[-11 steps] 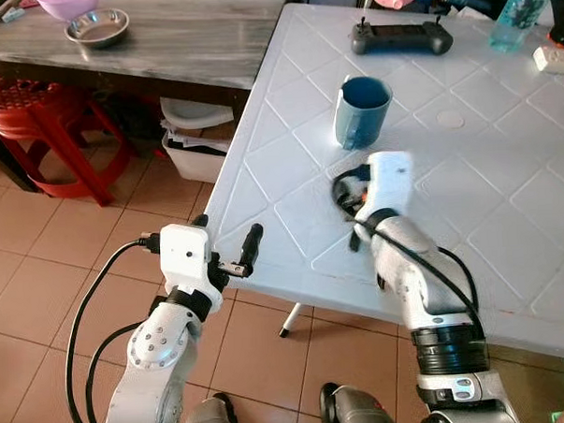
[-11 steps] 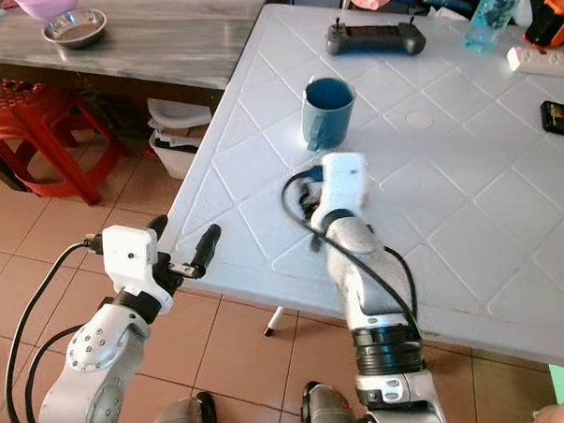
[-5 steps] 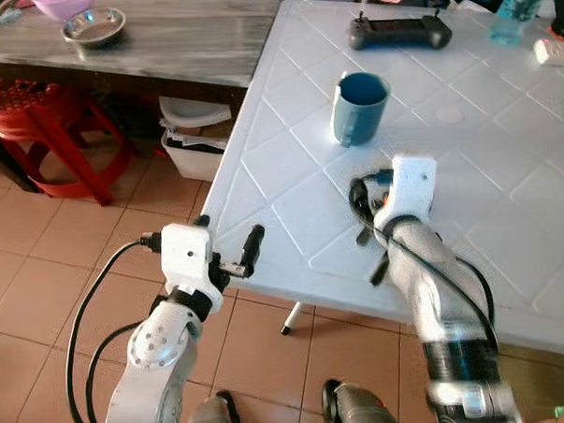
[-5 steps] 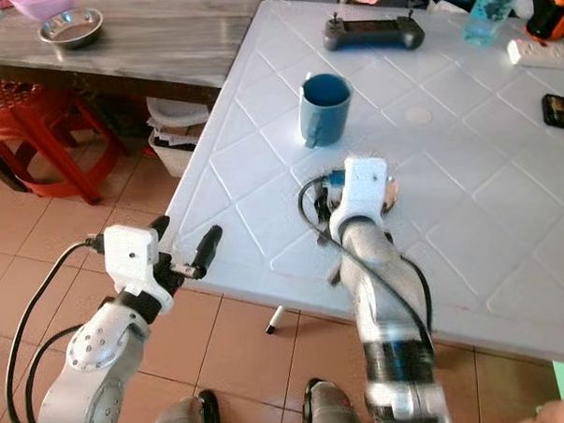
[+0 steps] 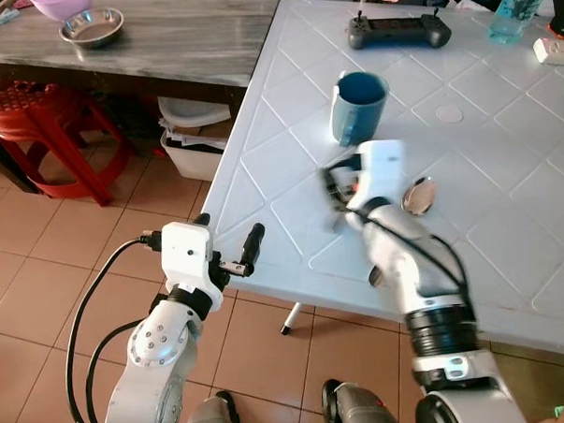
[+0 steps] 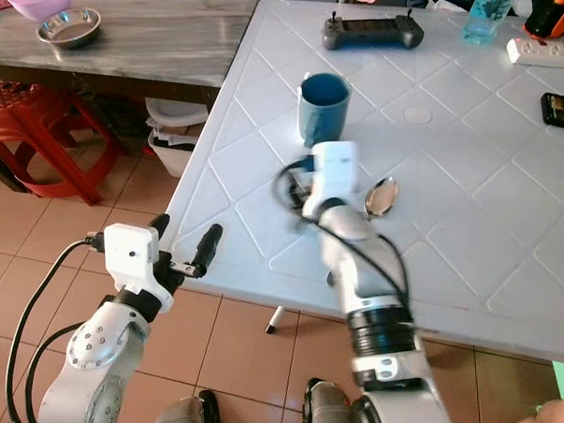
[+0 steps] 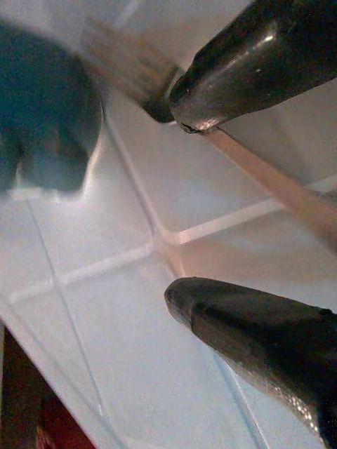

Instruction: Setting the table

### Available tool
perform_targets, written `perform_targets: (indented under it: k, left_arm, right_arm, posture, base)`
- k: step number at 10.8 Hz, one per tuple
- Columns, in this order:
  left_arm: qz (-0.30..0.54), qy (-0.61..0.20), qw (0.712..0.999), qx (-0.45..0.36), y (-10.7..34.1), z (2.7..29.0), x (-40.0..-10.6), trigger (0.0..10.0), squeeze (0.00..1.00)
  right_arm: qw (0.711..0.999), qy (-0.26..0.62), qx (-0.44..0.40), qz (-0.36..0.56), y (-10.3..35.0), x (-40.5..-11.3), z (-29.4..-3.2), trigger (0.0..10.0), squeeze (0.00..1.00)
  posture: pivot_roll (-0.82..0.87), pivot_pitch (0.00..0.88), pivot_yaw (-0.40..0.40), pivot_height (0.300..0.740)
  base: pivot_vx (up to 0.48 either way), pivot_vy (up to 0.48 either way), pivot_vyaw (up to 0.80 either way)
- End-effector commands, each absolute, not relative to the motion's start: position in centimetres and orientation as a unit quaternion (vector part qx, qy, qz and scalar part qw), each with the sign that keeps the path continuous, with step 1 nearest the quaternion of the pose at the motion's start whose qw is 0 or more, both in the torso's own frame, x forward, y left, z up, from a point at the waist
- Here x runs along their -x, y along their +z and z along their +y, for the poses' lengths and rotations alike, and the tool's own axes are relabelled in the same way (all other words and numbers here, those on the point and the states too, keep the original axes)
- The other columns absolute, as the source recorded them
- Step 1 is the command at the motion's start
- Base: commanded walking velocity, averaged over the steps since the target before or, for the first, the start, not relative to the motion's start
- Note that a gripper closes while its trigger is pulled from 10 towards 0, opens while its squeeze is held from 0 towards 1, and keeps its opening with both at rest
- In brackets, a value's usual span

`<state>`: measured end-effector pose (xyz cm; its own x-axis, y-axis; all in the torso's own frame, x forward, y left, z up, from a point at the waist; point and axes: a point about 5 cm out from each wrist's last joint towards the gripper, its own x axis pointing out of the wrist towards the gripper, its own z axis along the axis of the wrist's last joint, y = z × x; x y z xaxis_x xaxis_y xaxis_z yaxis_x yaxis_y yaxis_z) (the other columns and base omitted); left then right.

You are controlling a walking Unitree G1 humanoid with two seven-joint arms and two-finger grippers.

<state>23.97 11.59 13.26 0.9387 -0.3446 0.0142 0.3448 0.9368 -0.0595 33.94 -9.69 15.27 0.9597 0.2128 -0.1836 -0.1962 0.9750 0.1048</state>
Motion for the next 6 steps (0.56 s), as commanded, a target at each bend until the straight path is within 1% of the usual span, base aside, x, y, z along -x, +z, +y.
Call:
perform_targets:
  k: [1,2,3,6]
  left_arm:
    - [-0.001,-0.174,0.984,0.027,13.4,11.6,-23.9,10.0,0.0]
    - [-0.001,-0.175,0.984,0.028,13.4,11.6,-23.9,10.0,0.0]
    - [-0.001,-0.176,0.984,0.028,13.4,11.6,-23.9,10.0,0.0]
    - [-0.001,-0.181,0.983,0.031,13.3,11.4,-23.9,10.0,0.0]
  right_arm:
    - [0.981,0.124,-0.051,0.138,13.6,-33.4,-8.8,10.0,0.0]
    - [0.984,0.124,-0.048,0.12,14.0,-33.1,-9.0,10.0,0.0]
    - [0.989,0.116,-0.044,0.081,15.1,-32.9,-9.5,10.0,0.0]
    - [0.997,0.037,-0.07,0.018,17.3,-32.2,-11.8,10.0,0.0]
  posture:
    - [0.05,0.213,0.032,0.74]
    - [0.04,0.215,0.033,0.74]
    - [0.04,0.217,0.033,0.74]
    - [0.03,0.218,0.034,0.74]
  base:
    - [0.0,0.0,0.0]
    - [0.0,0.0,0.0]
    - [0.0,0.0,0.0]
    - [0.0,0.0,0.0]
